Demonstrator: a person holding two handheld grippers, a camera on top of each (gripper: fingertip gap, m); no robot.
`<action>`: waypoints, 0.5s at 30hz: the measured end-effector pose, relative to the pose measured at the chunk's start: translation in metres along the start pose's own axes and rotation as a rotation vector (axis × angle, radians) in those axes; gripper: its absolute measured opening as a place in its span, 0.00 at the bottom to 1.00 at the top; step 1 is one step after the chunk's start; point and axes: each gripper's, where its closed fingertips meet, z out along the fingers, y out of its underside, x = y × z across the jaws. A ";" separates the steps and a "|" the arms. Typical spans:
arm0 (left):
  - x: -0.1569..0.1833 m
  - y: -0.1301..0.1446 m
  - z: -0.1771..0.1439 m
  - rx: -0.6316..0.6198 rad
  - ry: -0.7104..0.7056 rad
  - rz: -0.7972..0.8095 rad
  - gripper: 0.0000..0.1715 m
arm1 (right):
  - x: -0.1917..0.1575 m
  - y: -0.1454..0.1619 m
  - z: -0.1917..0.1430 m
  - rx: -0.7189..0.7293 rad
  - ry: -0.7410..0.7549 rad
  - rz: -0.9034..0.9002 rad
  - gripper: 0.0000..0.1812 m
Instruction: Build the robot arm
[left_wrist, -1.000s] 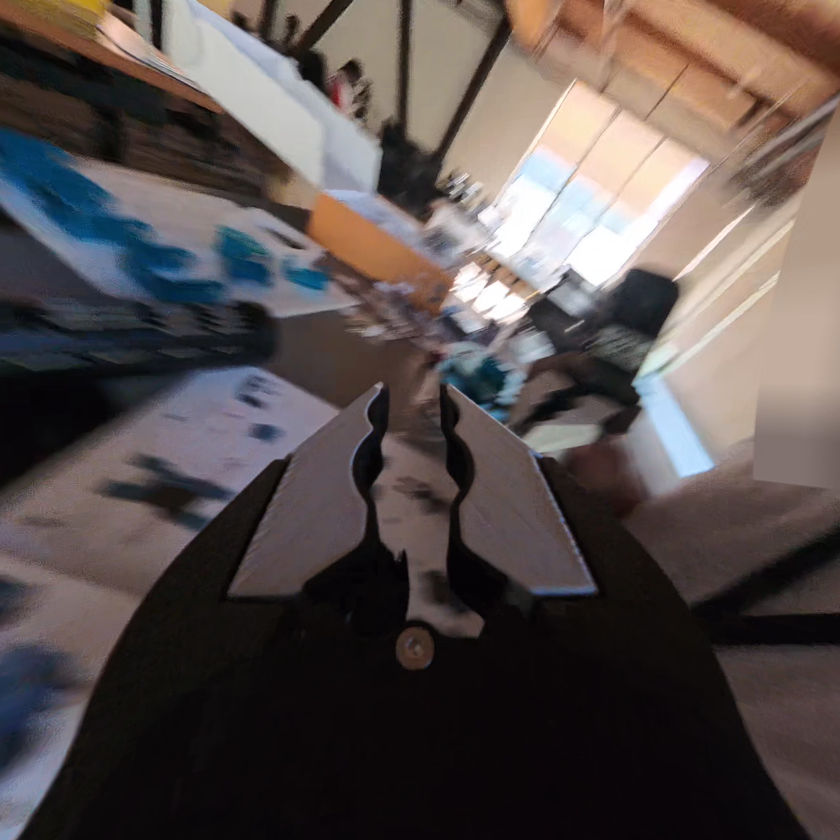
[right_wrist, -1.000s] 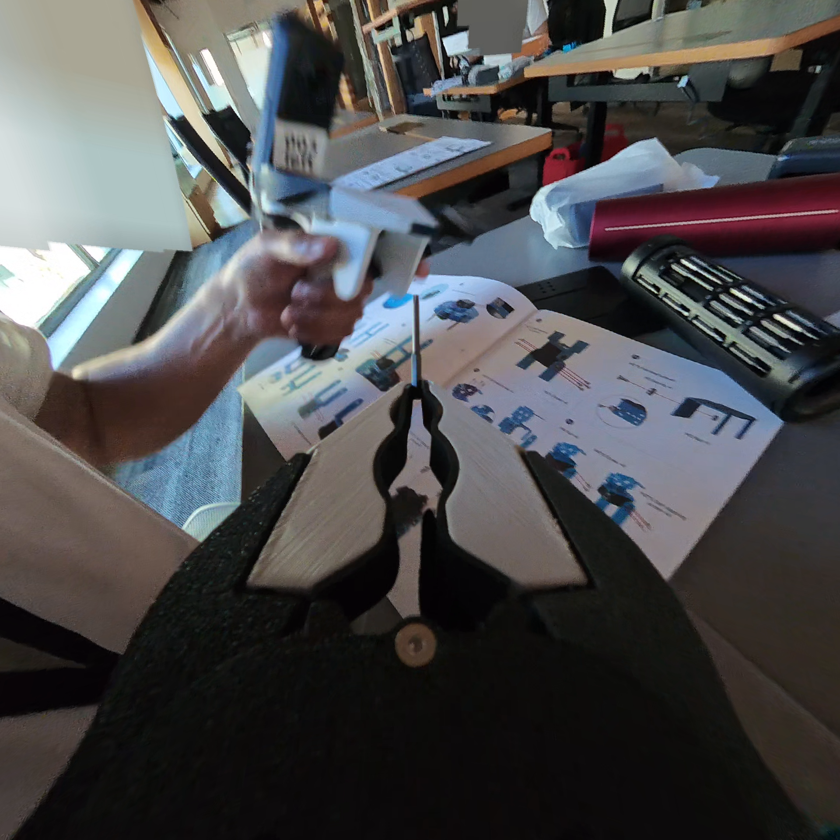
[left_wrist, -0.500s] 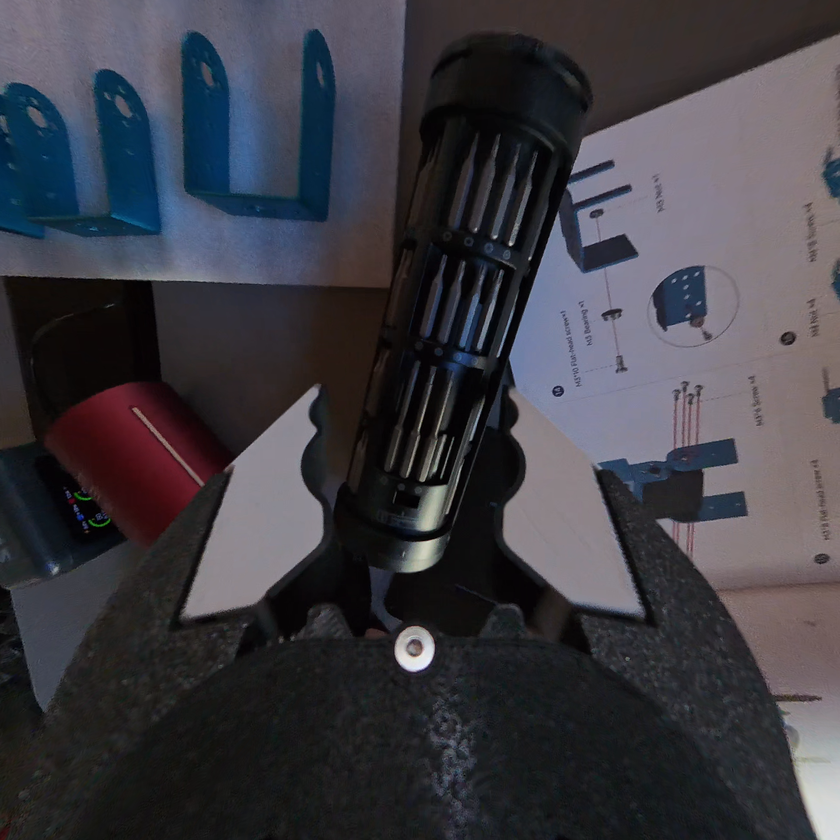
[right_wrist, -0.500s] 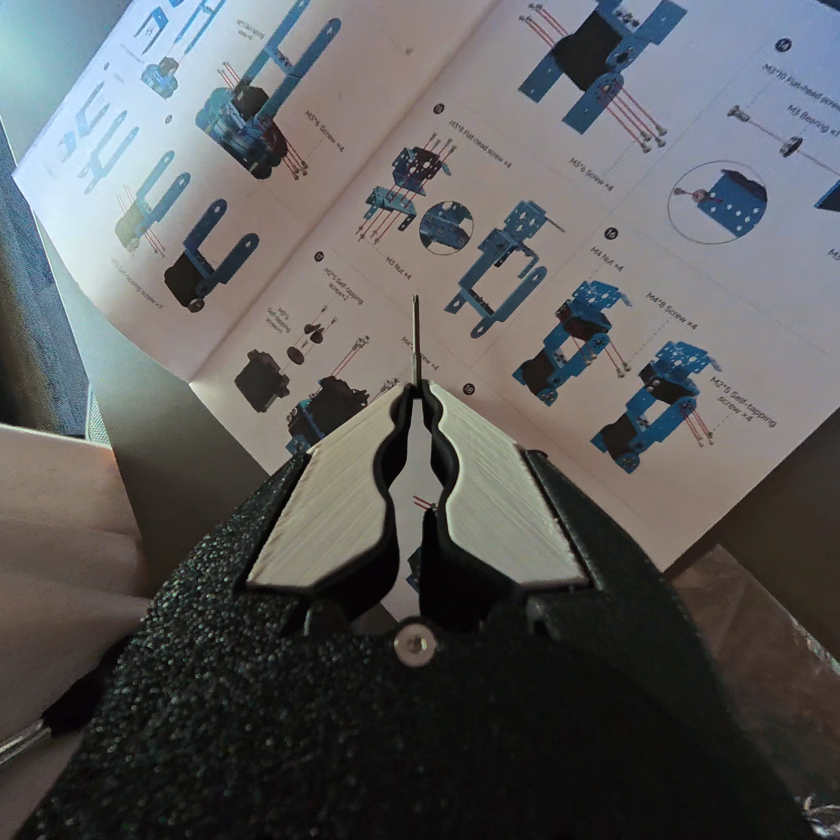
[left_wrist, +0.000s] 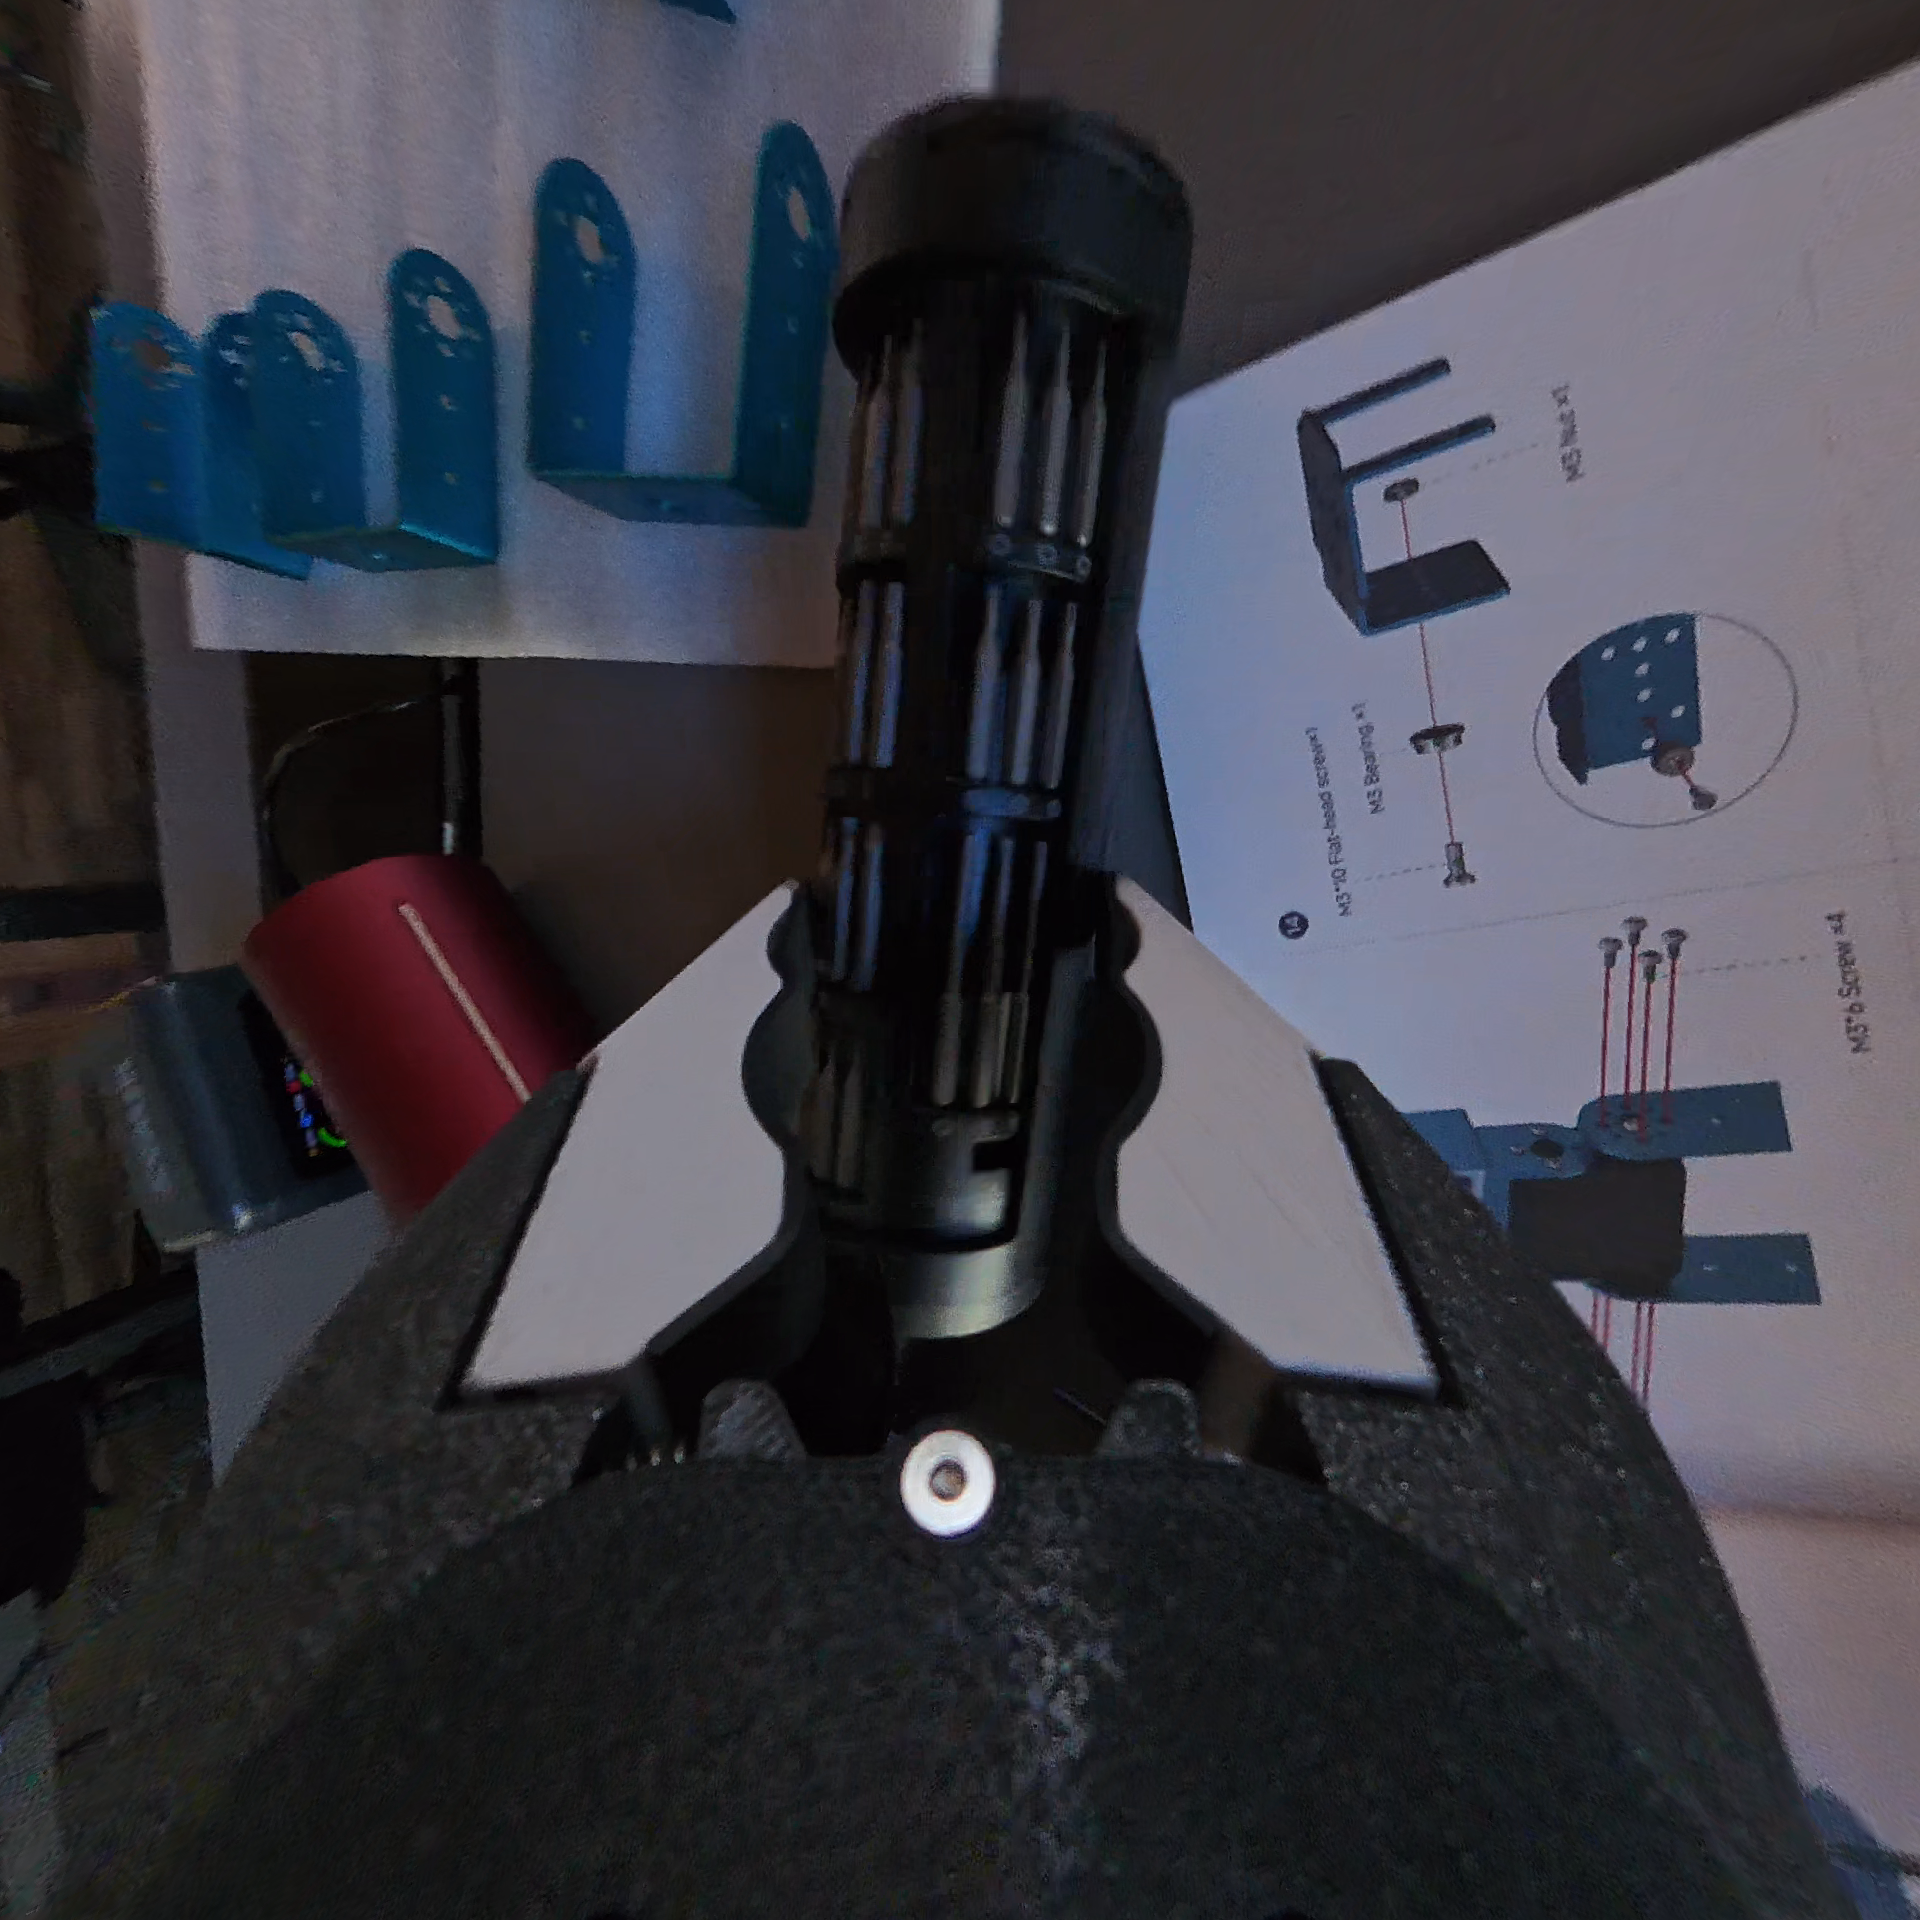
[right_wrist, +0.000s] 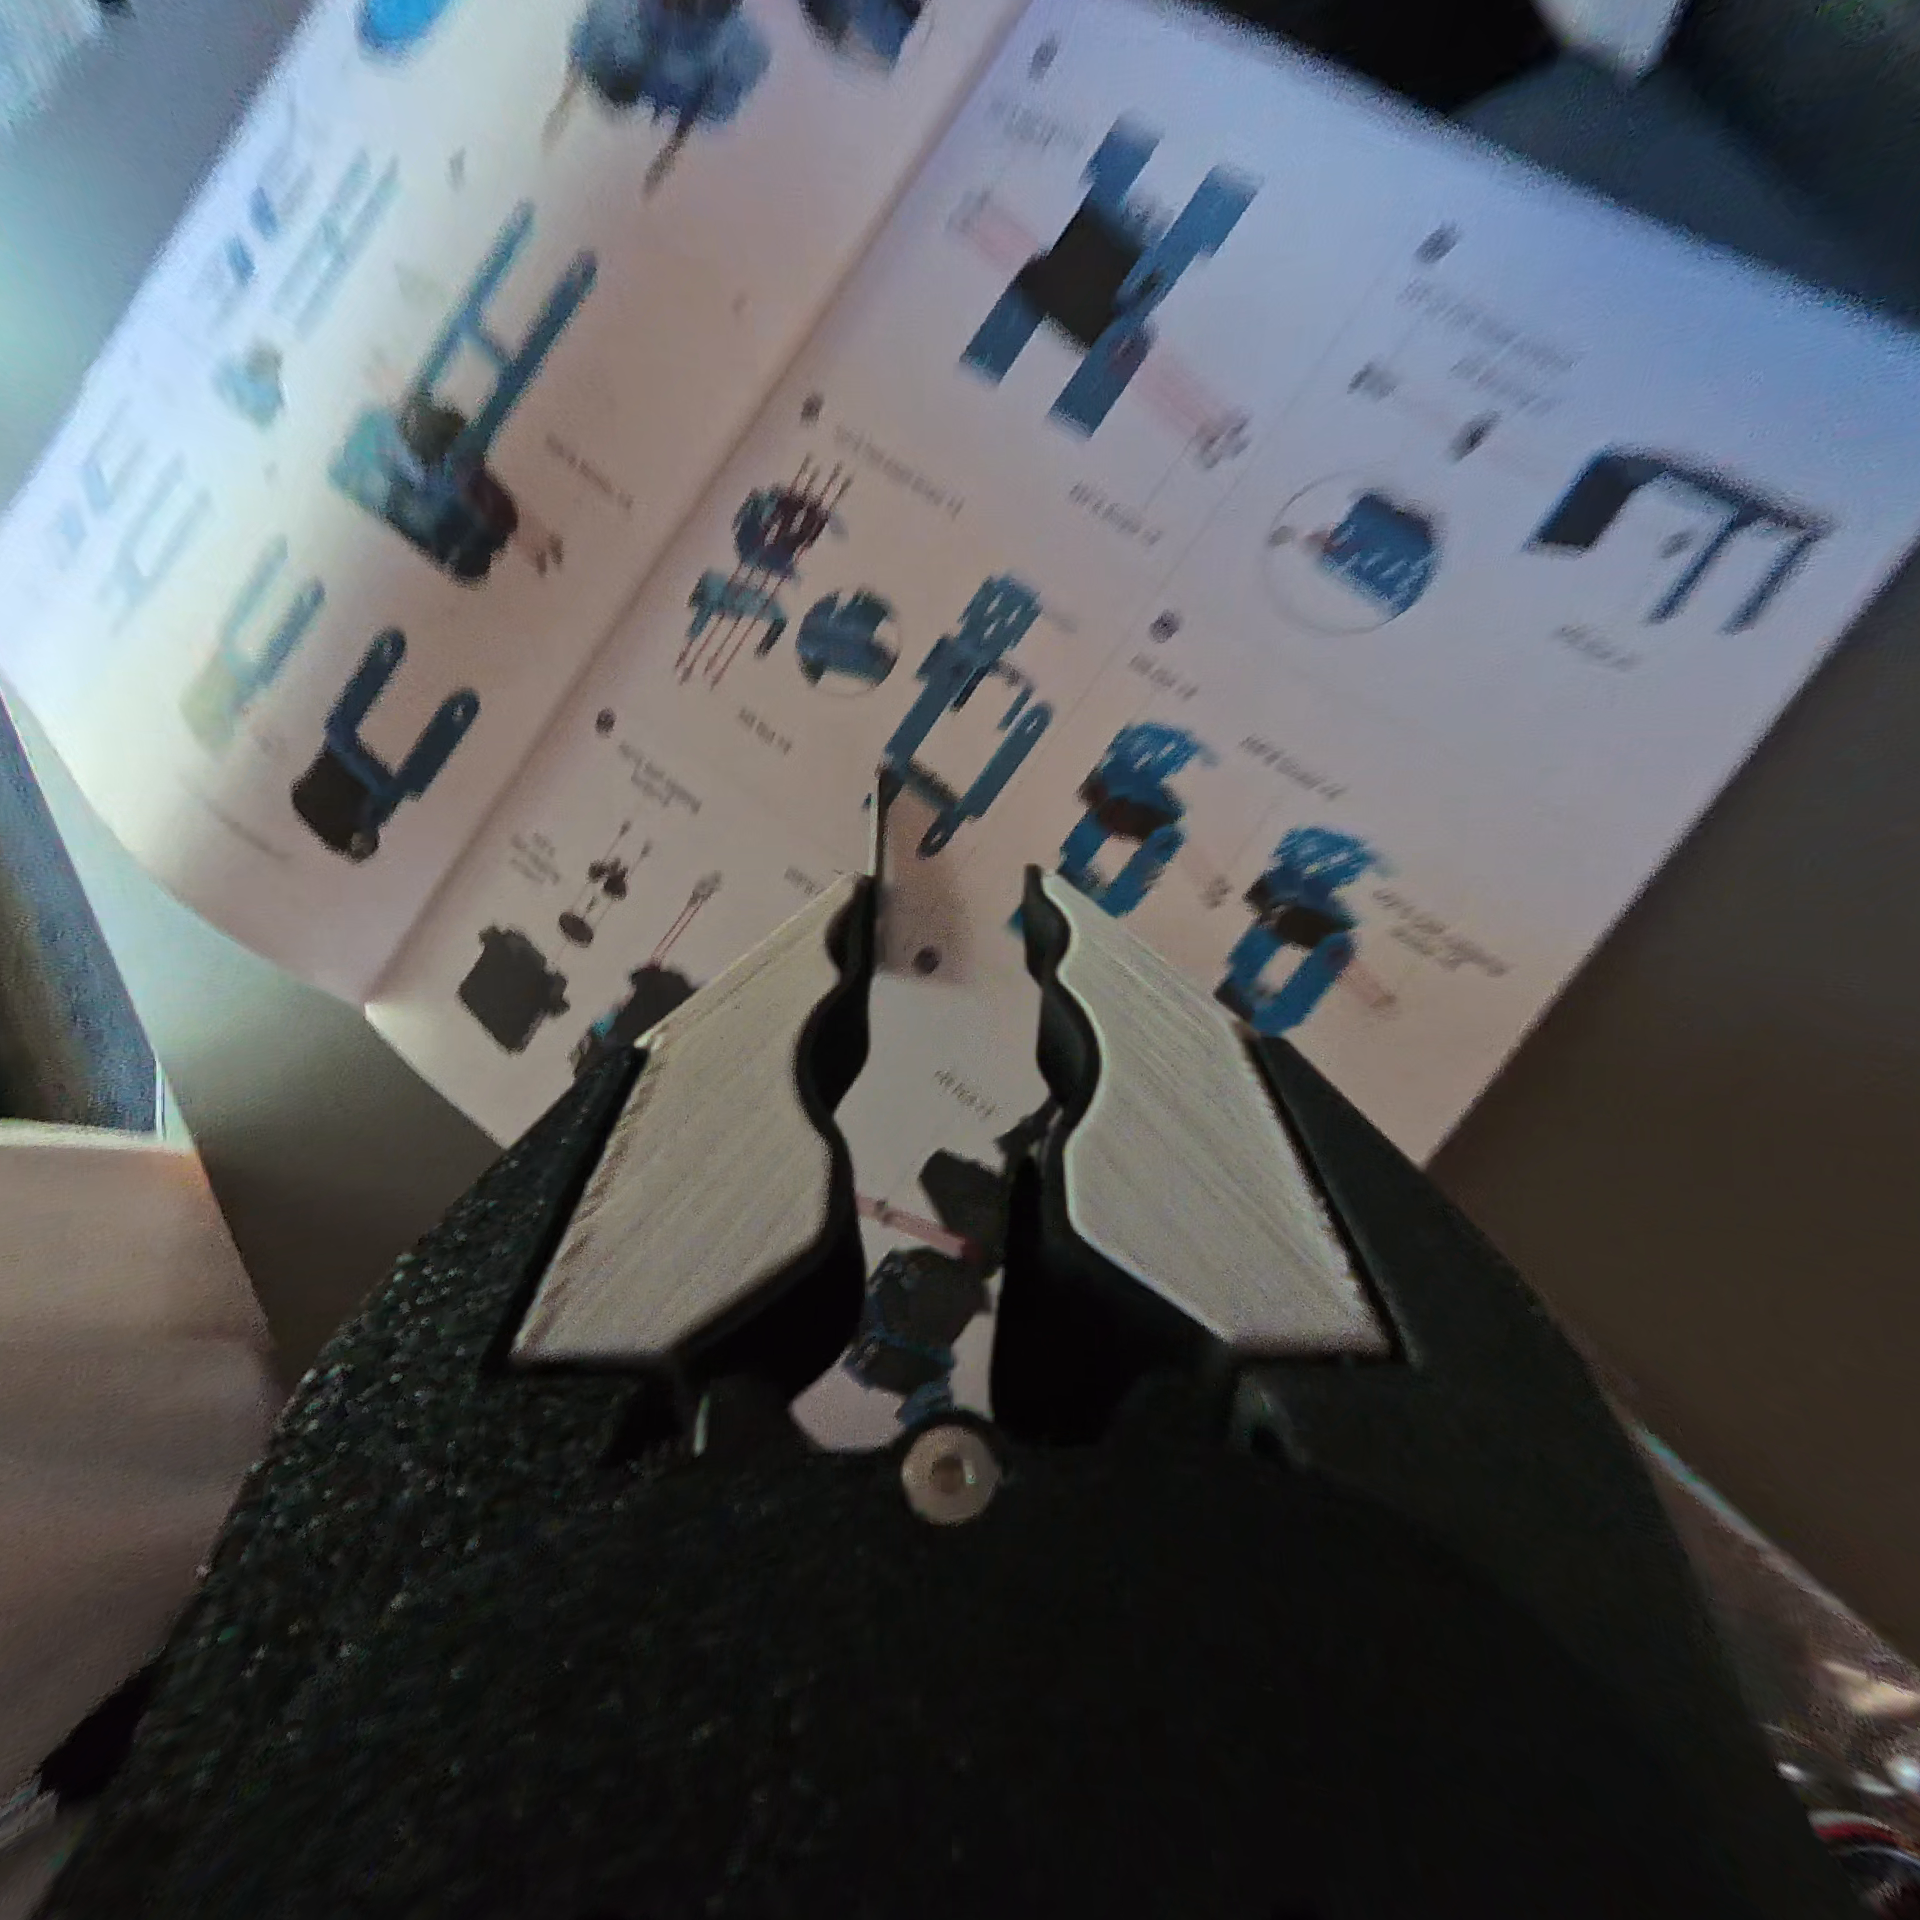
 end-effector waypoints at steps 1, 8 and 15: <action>-0.003 -0.003 -0.005 0.036 -0.030 -0.033 0.29 | 0.007 -0.014 -0.007 0.070 0.007 0.024 0.18; 0.001 -0.006 -0.018 0.131 -0.080 -0.094 0.00 | 0.062 -0.073 -0.042 0.217 0.114 0.145 0.29; 0.002 -0.002 -0.045 0.214 -0.046 -0.175 0.19 | 0.121 -0.107 -0.097 0.063 0.209 0.008 0.32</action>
